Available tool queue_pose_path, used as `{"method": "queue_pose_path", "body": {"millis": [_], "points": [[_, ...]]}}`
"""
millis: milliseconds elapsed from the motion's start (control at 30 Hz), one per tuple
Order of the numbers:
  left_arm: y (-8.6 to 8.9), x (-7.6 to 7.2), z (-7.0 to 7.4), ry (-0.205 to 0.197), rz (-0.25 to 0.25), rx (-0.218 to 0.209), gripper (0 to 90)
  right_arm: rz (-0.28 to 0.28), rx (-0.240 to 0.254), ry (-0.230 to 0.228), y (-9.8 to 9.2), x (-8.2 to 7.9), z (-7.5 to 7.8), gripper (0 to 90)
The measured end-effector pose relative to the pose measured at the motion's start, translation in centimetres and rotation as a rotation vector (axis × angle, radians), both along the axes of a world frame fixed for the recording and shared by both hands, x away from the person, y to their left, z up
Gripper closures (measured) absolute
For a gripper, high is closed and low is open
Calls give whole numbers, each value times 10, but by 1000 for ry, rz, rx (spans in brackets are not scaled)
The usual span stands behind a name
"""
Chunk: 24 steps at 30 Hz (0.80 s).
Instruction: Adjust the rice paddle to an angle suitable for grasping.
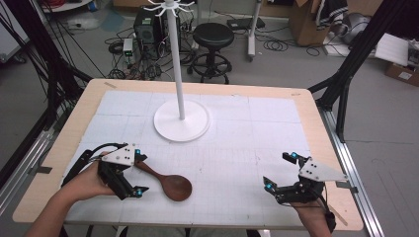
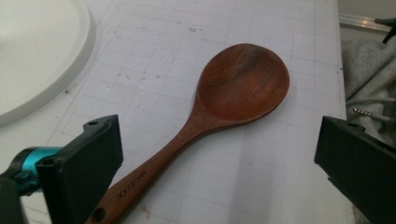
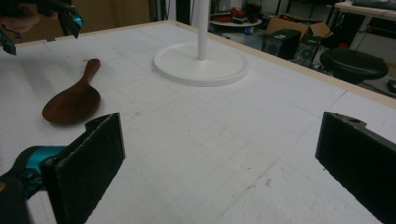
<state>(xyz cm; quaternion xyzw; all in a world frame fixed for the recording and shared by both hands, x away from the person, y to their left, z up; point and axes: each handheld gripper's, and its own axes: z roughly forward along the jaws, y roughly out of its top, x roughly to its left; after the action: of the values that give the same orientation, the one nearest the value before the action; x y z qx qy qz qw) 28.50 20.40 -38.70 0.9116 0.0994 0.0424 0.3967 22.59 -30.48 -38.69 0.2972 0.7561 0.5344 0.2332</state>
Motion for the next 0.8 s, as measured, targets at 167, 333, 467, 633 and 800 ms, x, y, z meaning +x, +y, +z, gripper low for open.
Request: {"method": "queue_pose_path", "body": {"millis": [167,333,467,633,800], "points": [[-3,6,-2,12,-3,43,17,0,0,1,0,0,0,5],[-7,7,-2,-2,-2,84,24,0,-1,0,0,0,0,5],[-11,10,3,-24,8,105,37,1,0,-1,0,1,0,5],[-17,17,8,-25,-13,155,75,4,0,4,1,0,0,5],[-21,27,6,-14,-12,179,114,2,0,0,0,1,0,5]]}}
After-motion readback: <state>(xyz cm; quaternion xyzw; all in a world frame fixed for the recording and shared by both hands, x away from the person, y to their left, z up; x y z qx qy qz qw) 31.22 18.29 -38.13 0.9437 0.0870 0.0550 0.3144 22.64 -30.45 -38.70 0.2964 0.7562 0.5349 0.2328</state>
